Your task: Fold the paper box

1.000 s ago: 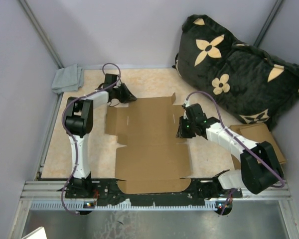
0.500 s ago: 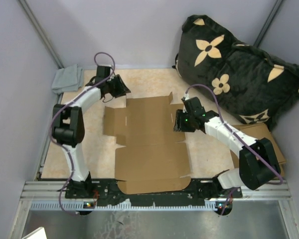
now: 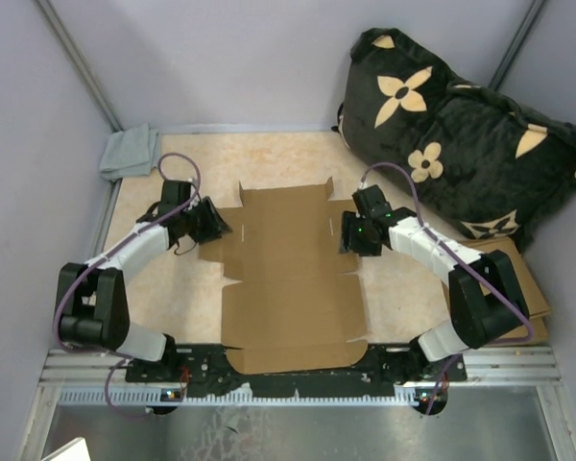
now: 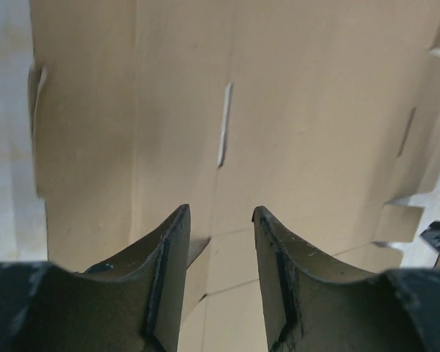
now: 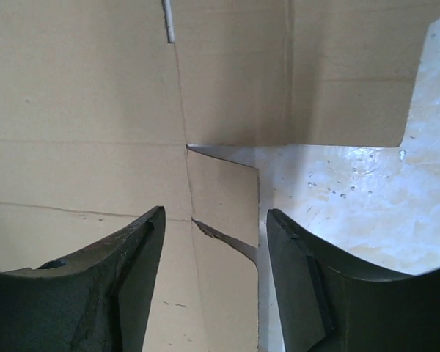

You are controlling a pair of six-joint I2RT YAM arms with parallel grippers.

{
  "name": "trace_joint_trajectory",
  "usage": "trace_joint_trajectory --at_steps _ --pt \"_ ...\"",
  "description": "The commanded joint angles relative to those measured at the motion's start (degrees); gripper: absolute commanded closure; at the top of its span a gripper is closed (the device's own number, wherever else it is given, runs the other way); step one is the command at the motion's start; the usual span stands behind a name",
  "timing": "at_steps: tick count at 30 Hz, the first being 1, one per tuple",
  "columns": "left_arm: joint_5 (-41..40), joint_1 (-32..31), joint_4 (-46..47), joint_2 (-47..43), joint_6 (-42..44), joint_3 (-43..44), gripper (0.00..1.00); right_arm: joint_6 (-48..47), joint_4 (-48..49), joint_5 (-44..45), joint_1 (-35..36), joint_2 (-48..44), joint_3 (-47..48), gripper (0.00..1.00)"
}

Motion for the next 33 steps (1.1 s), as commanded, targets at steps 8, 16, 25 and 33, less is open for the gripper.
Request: trace_joint_trajectory --at_steps 8,16,25,33 --pt "2.9 0.1 2.1 -5.7 -1.7 -9.9 0.53 -0.4 4.1 -2.4 -1.5 1.4 -3.2 0.42" --pt "5.3 0.1 4.3 -5.1 -2.1 -12.7 0.55 -1.6 7.3 -8.4 -1.4 -0.4 -4.3 0.46" --pt "8.5 0.0 4.4 -5.7 -2.3 -13.0 0.55 -2.1 6.7 -10.2 0.6 -0.6 -1.9 0.48" --pt "10.4 -0.4 4.3 -8.0 -3.5 -13.2 0.56 -1.4 7.0 -11.3 2.7 -0.8 0.2 0.48"
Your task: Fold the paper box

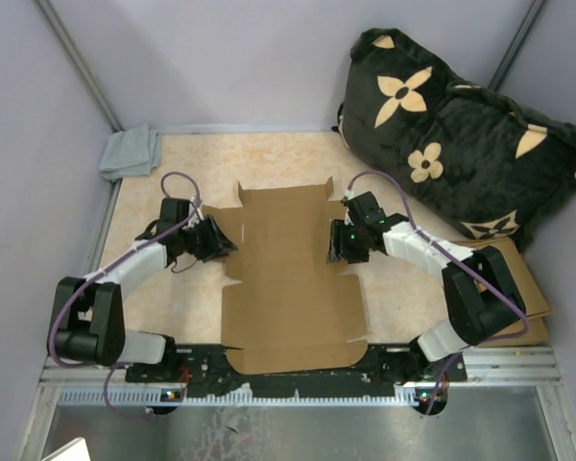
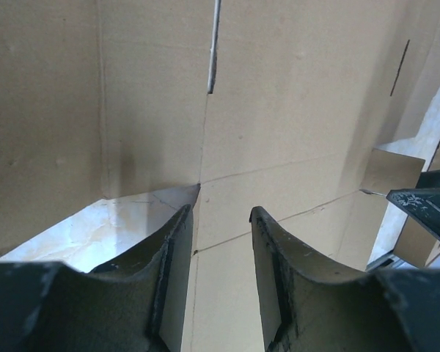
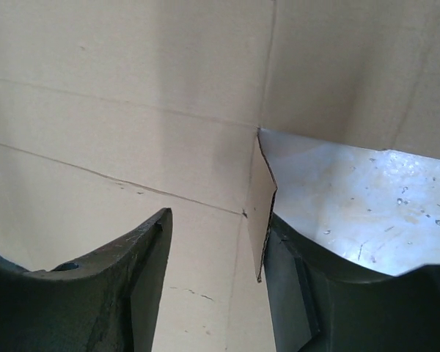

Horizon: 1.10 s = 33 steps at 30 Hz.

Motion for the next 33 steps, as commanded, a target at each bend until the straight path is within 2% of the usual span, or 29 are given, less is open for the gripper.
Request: trace_joint_trajectory --at_steps 1,12,19,26,33 --pt "2.2 -0.6 1.4 -2.6 -1.4 -0.5 0.56 0.1 1.7 -1.6 1.2 -2.2 4.0 0.48" --pt "3.8 -4.4 6.8 1.0 -5.5 0.1 0.57 1.3 5.1 -4.7 2.4 1.8 5.5 0.49" --pt "2.9 -5.9 6.1 2.3 -5.2 1.7 0.57 1.9 7.5 -5.6 3.7 8.0 6.5 0.49" --pt "-3.8 -5.8 -0.6 -1.1 -1.7 3.5 0.57 2.9 8.5 -3.9 4.0 14.0 5.7 0.51" --pt "-12.2 -5.4 -5.6 -3.1 0.4 3.1 0.56 2.5 8.0 -3.0 4.0 13.9 5.7 0.51"
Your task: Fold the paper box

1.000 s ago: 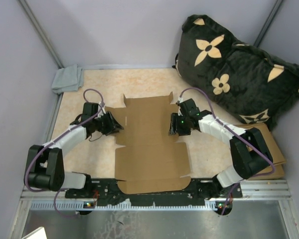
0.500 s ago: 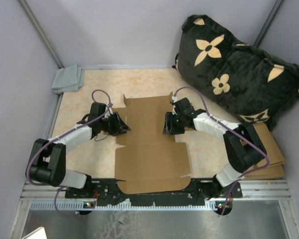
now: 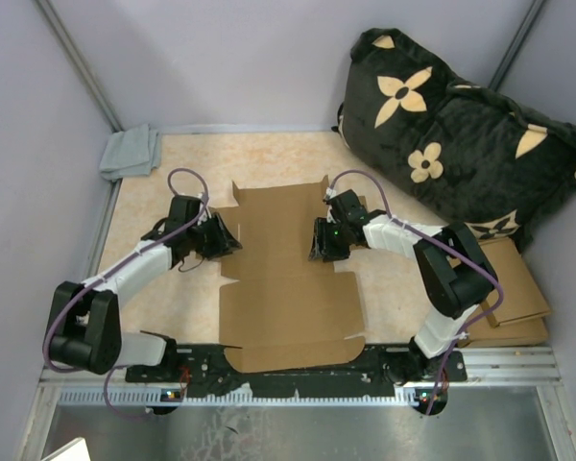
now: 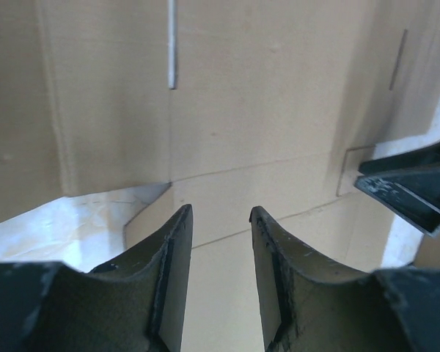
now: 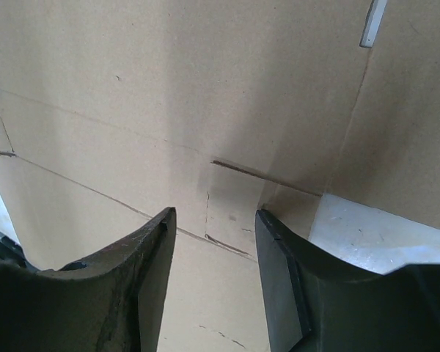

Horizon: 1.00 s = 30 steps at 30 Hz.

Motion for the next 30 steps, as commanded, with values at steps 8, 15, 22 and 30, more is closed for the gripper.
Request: trace_joint_trajectory --at_steps 8,15,22,30 --pt "-7.6 0.6 -7.6 0.5 2.6 2.1 0.55 -0.9 -0.7 2.3 0.7 2.1 1.0 0.52" --pt "-7.8 0.6 -8.9 0.0 2.8 1.6 0.55 -0.9 -0.7 2.0 0.7 1.9 1.1 0.52" --pt "-11.1 0.6 -11.9 -4.4 3.3 1.8 0.55 -1.1 -0.5 2.2 0.7 1.8 0.9 0.52" --pt "-10.8 0.6 -10.4 -2.4 3.0 0.3 0.54 -1.1 -0.3 2.1 0.7 1.8 0.7 0.52"
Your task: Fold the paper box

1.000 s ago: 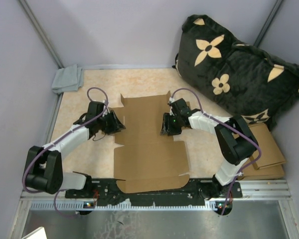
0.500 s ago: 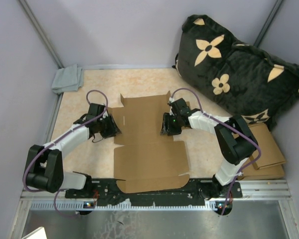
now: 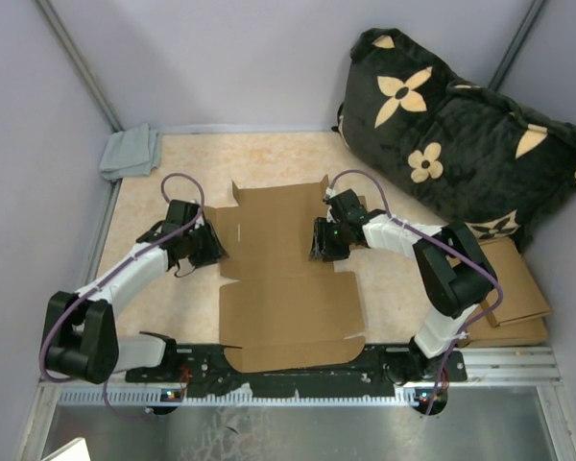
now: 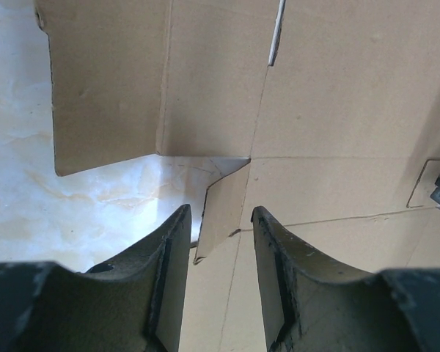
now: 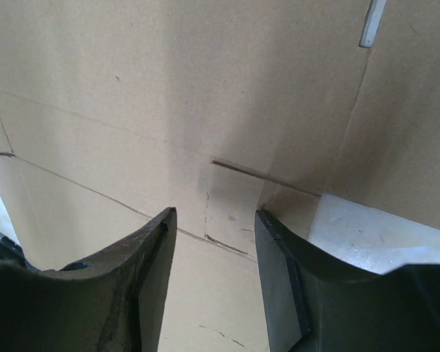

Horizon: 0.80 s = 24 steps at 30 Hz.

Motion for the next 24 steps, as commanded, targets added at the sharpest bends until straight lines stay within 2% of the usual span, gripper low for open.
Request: trace_joint_trajectory --at_steps 1,15,24 --pt "1.1 0.2 1.4 1.7 0.3 -0.3 0.54 -1.1 0.1 2.0 0.7 1.7 0.3 0.52" --pt "13.5 -1.8 11.6 3.4 -5.6 -0.2 0.57 -1.1 0.1 2.0 0.7 1.3 0.0 0.52" --pt "15.2 -4.4 19.9 14.8 -7.7 -1.6 0.57 -1.2 -0.3 2.1 0.7 1.3 0.1 0.52"
